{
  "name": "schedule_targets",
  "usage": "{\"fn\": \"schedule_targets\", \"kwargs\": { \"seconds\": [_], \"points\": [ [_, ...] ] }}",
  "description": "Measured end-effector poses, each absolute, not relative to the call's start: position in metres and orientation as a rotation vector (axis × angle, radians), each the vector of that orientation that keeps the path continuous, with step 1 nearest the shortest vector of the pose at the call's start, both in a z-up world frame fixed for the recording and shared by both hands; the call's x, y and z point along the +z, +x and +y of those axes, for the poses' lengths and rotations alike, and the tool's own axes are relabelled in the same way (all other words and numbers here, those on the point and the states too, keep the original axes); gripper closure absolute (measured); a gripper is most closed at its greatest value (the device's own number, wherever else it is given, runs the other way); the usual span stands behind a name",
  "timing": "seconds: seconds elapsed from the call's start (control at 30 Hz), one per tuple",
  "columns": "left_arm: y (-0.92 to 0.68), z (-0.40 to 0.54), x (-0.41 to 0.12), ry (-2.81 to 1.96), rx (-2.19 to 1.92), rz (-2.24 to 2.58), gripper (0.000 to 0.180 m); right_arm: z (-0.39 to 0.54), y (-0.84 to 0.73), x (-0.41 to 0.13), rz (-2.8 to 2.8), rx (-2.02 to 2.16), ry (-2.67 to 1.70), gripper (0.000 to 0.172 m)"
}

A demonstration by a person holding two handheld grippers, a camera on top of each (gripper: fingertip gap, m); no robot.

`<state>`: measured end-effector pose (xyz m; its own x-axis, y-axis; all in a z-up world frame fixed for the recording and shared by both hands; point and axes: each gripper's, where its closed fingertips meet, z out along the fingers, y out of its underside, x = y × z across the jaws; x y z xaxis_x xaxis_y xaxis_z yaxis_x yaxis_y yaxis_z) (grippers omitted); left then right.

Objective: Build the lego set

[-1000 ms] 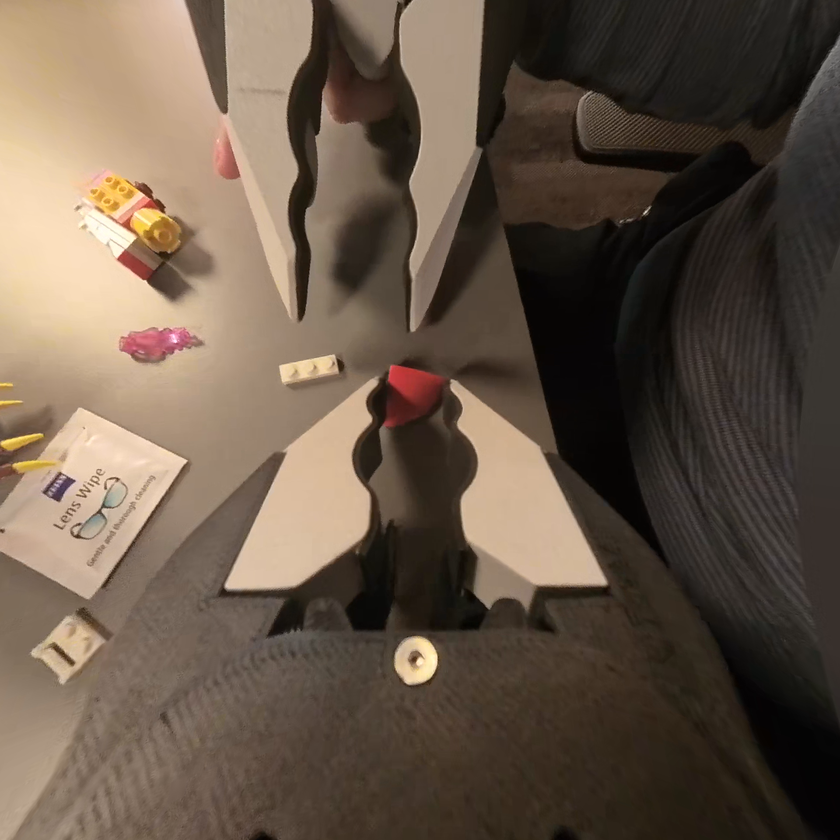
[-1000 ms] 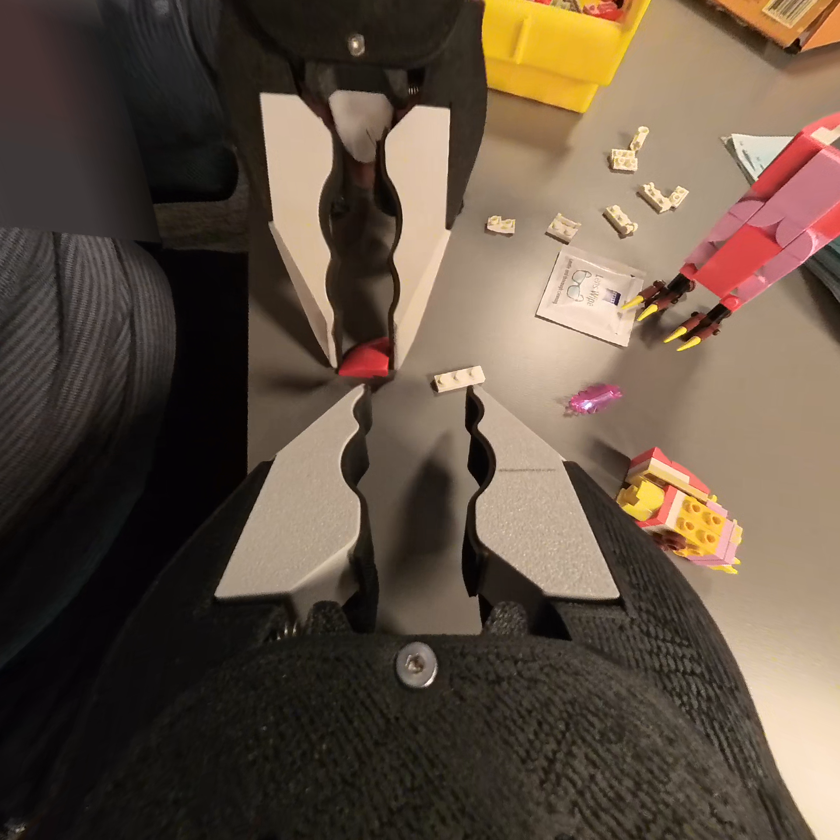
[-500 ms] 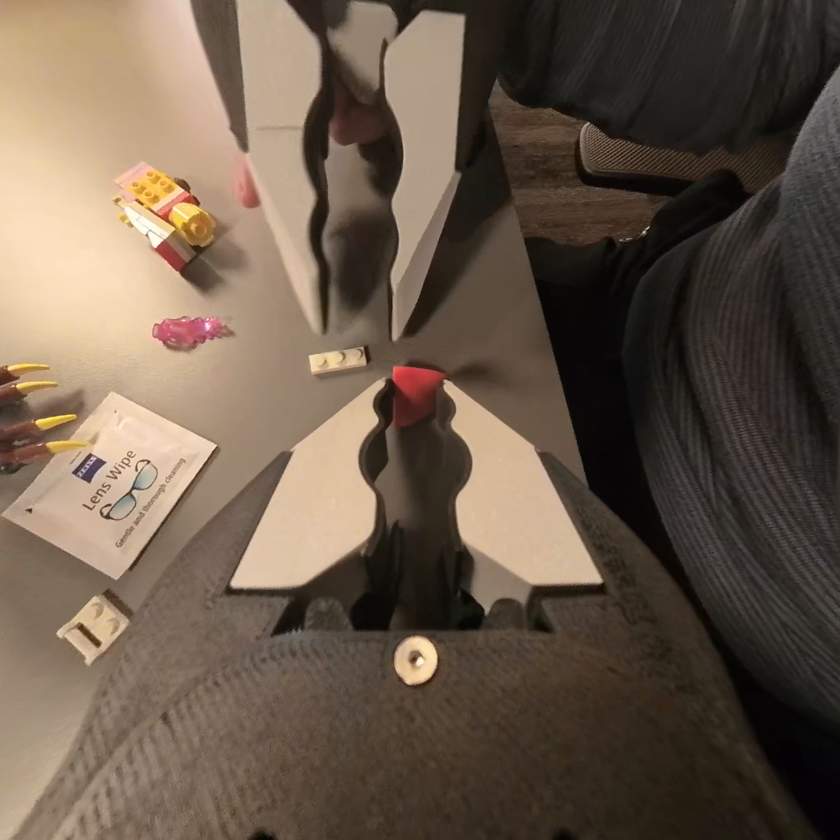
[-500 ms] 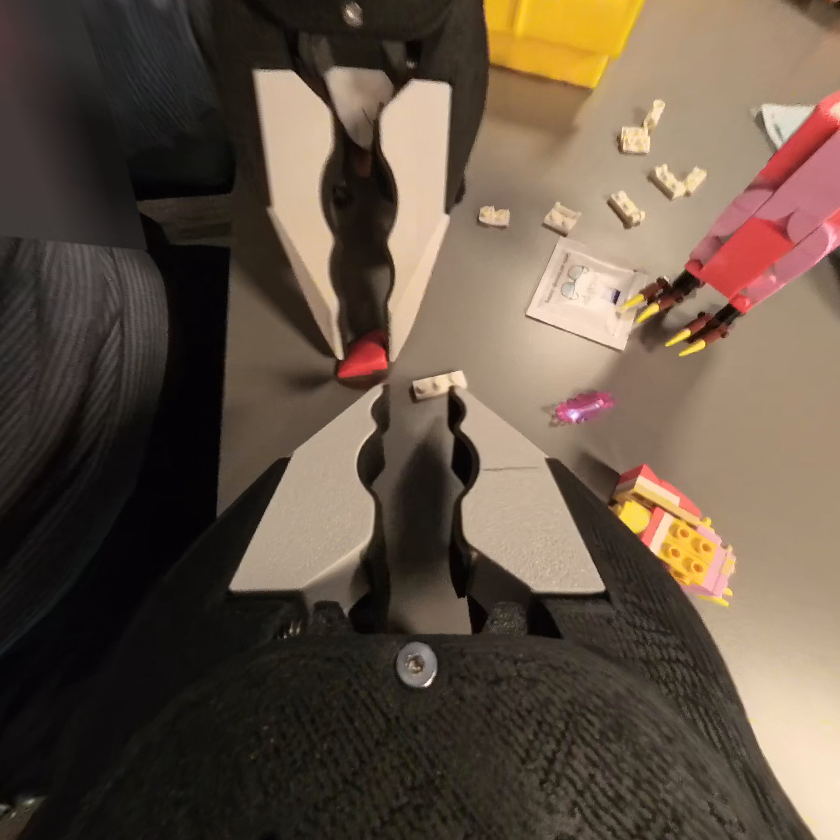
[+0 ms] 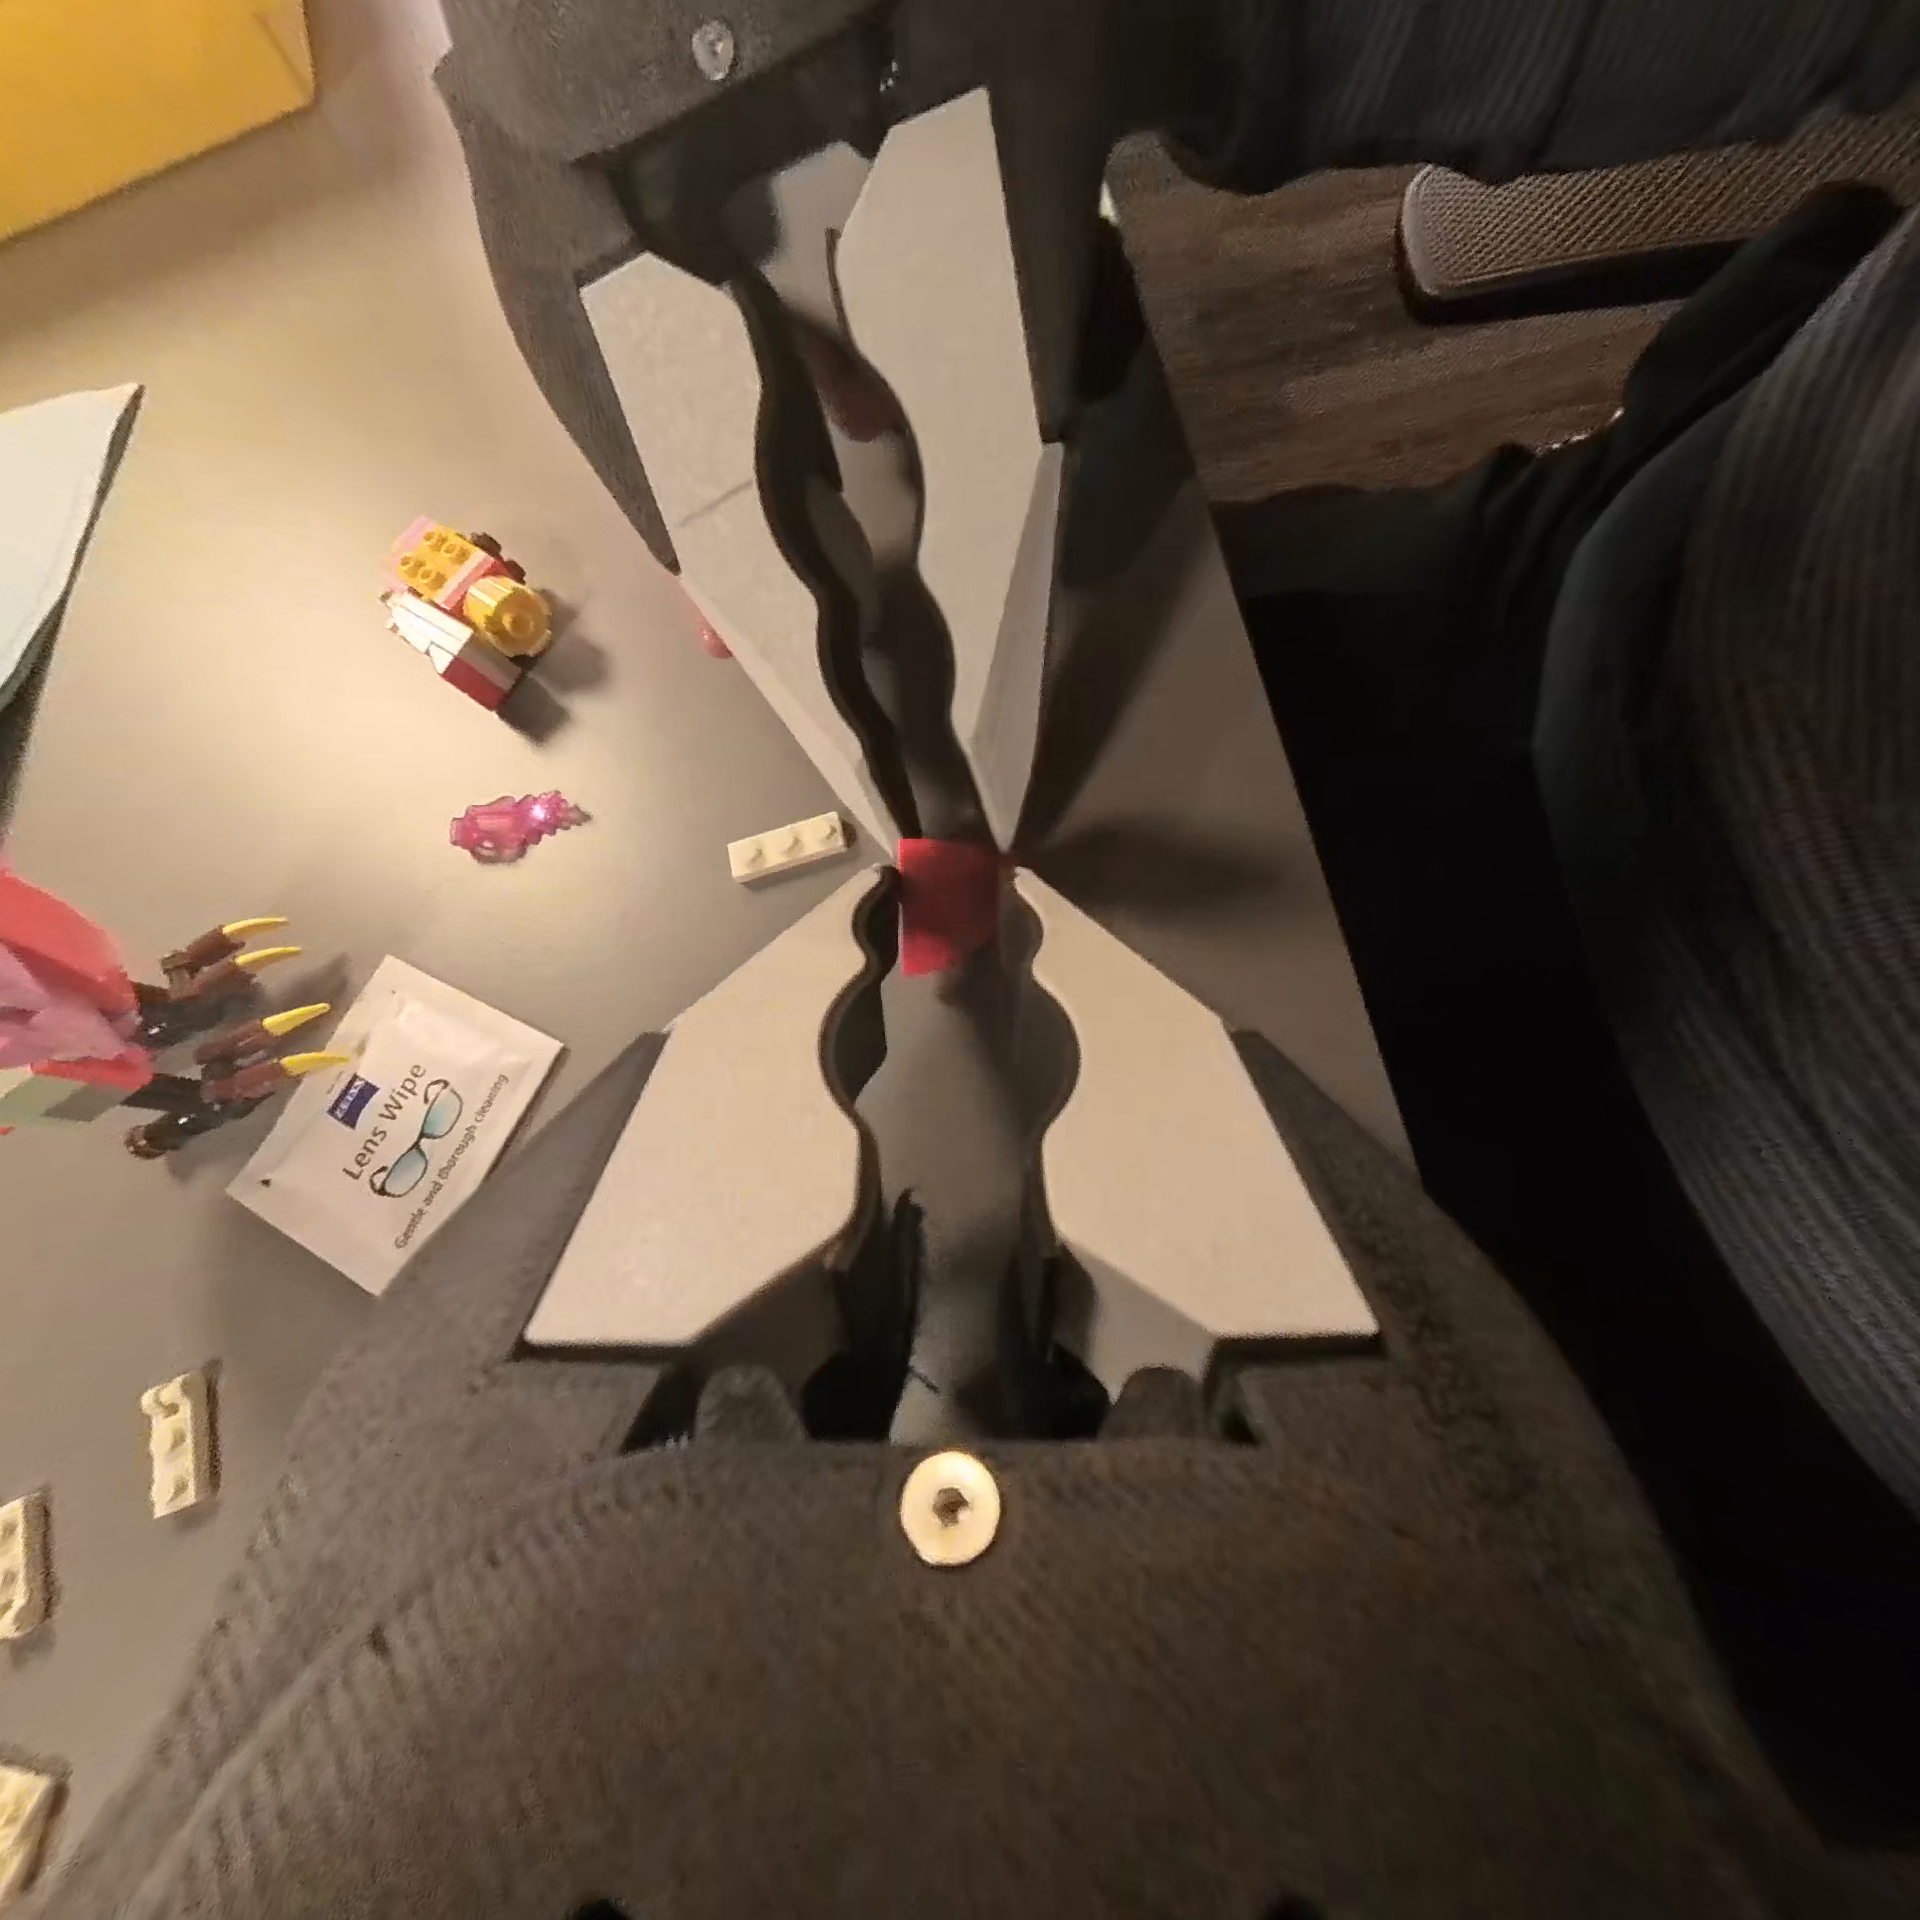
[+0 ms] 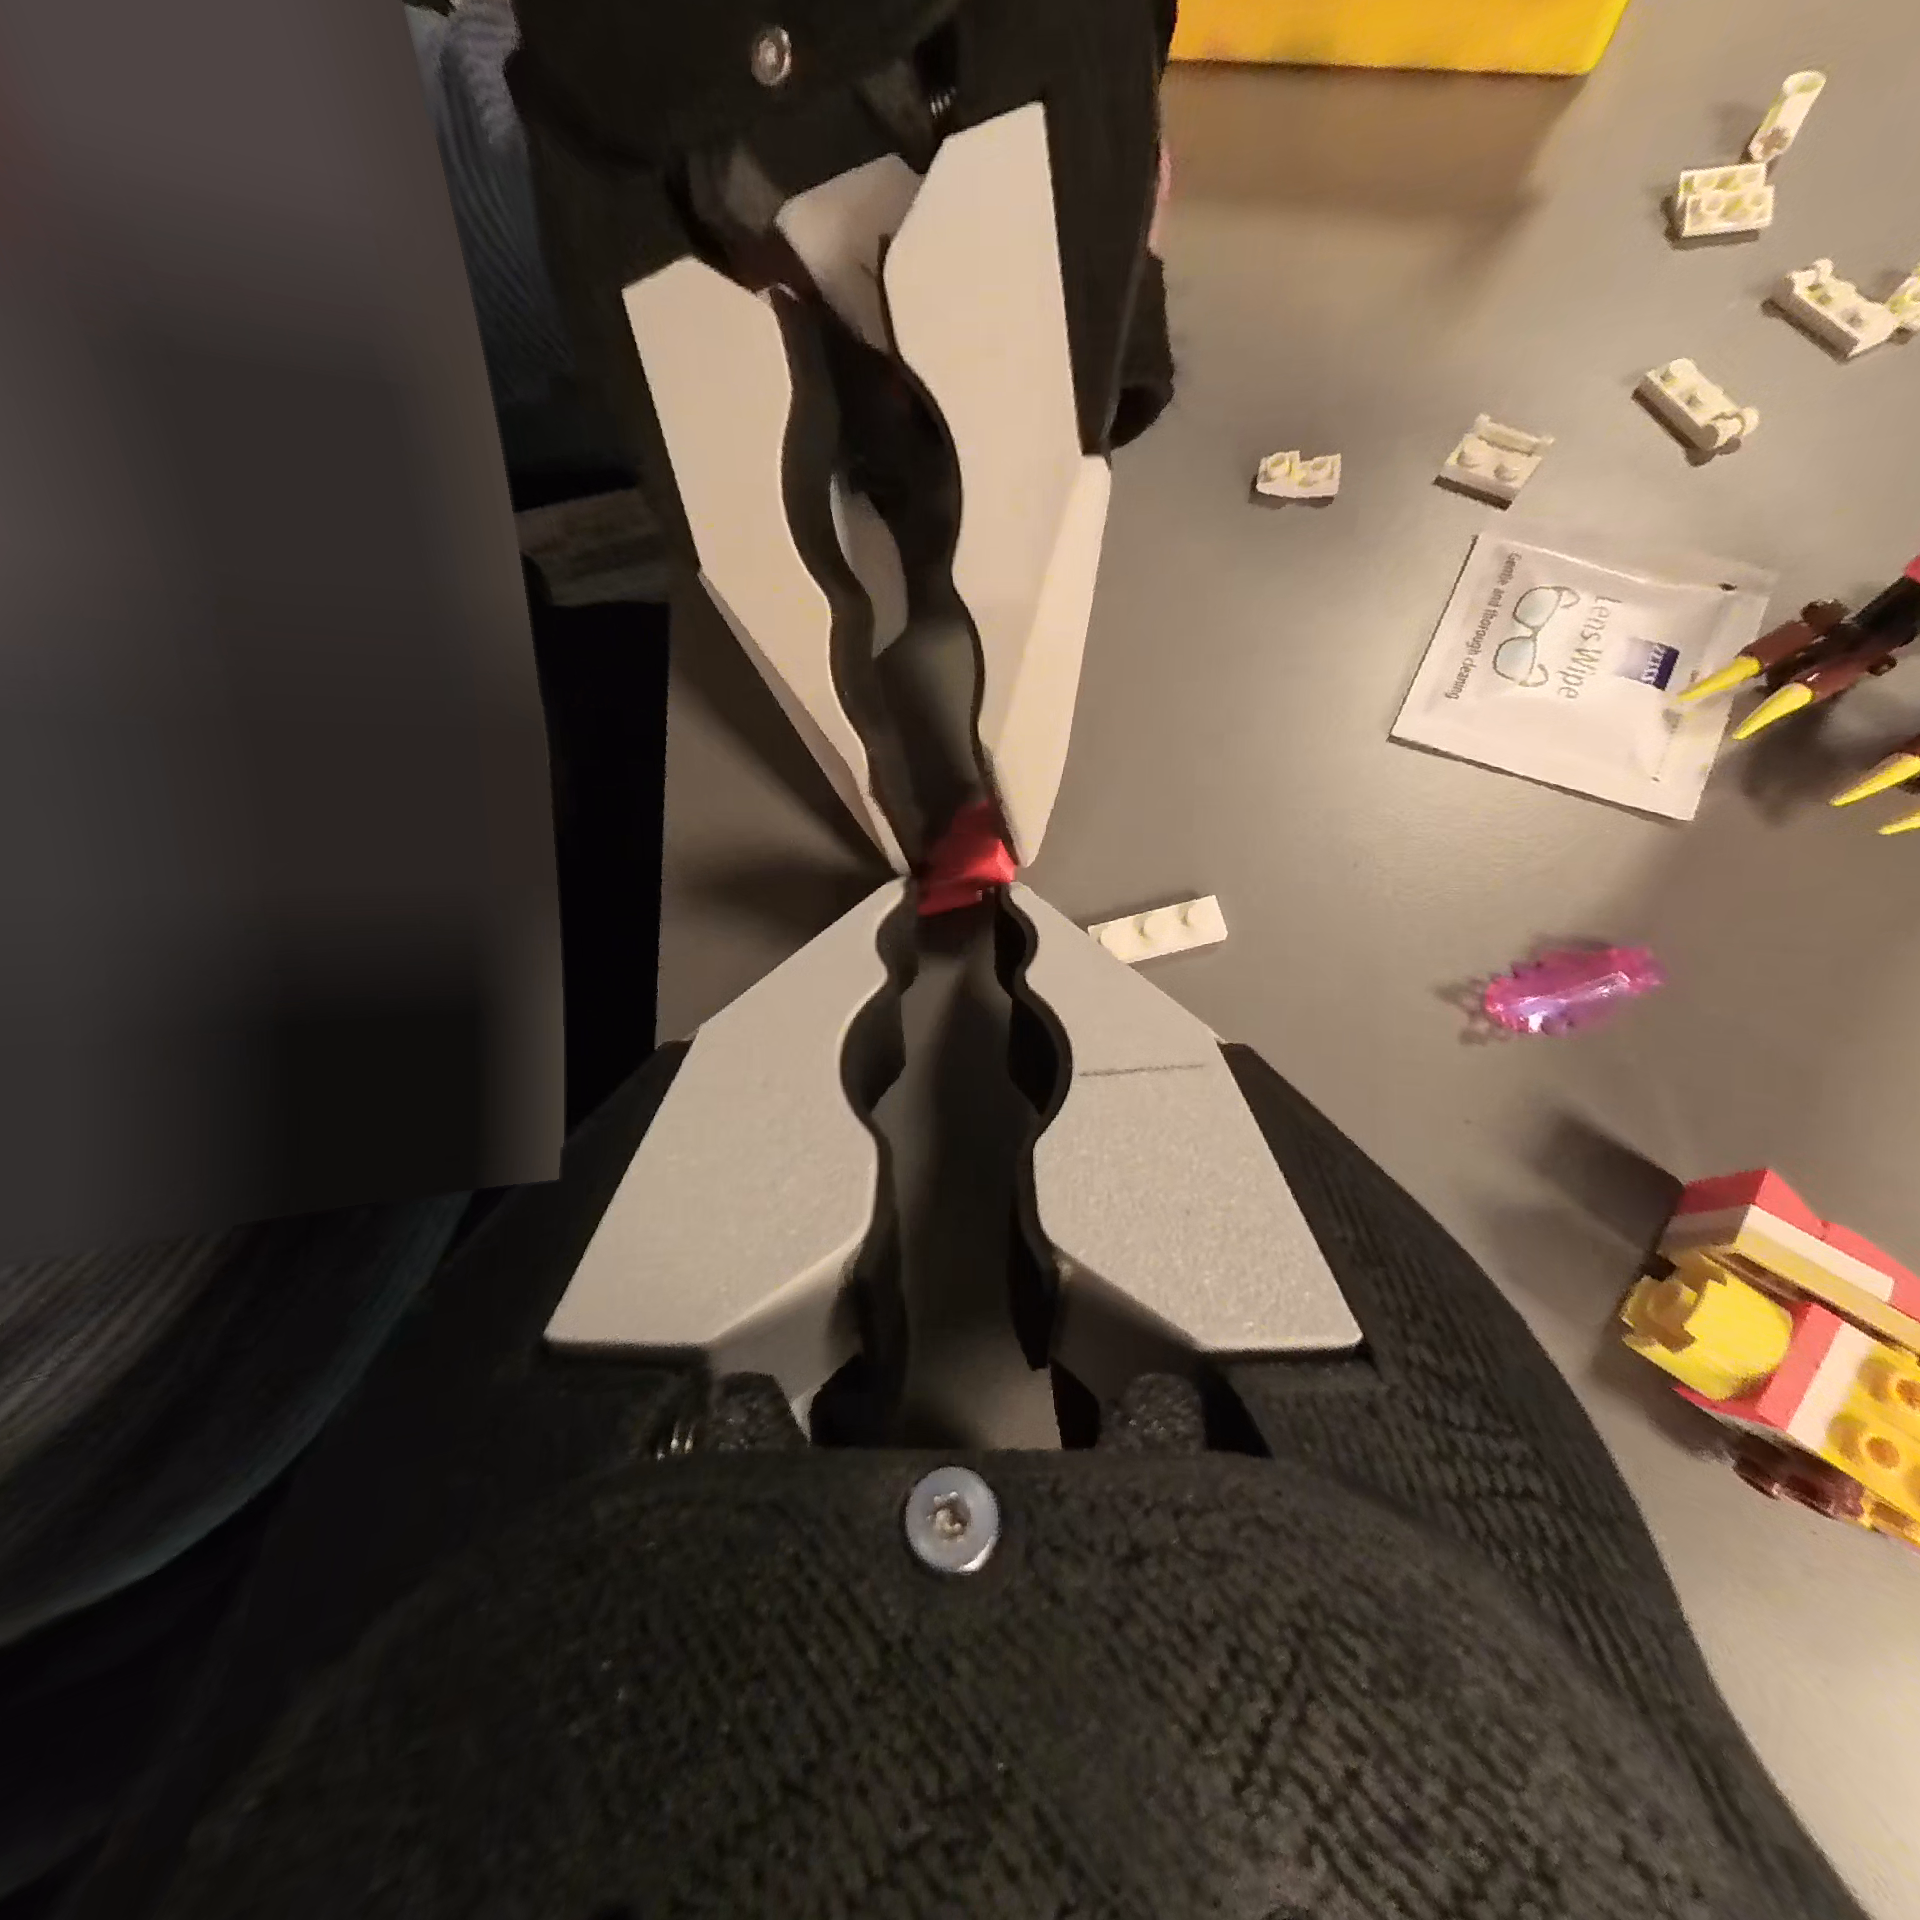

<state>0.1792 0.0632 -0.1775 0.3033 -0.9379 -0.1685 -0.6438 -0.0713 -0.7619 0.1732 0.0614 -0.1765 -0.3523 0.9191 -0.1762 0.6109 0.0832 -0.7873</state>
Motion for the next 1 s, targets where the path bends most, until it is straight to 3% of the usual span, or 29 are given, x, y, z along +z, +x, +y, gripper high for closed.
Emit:
{"fn": "schedule_targets", "kwargs": {
  "seconds": [0.57, 0.83, 1.0],
  "points": [
    [0.176, 0.095, -0.175, -1.873, -0.409, 1.422, 0.164, 0.092, 0.165, -0.168, -1.810, 1.164, -1.607, 0.165],
    [0.176, 0.101, -0.181, -1.924, -0.440, 1.396, 0.159, 0.095, 0.173, -0.163, -1.841, 1.156, -1.513, 0.143],
    [0.170, 0.102, -0.181, -1.946, -0.459, 1.359, 0.151, 0.103, 0.175, -0.168, -1.856, 1.097, -1.524, 0.140]
  ]
}}
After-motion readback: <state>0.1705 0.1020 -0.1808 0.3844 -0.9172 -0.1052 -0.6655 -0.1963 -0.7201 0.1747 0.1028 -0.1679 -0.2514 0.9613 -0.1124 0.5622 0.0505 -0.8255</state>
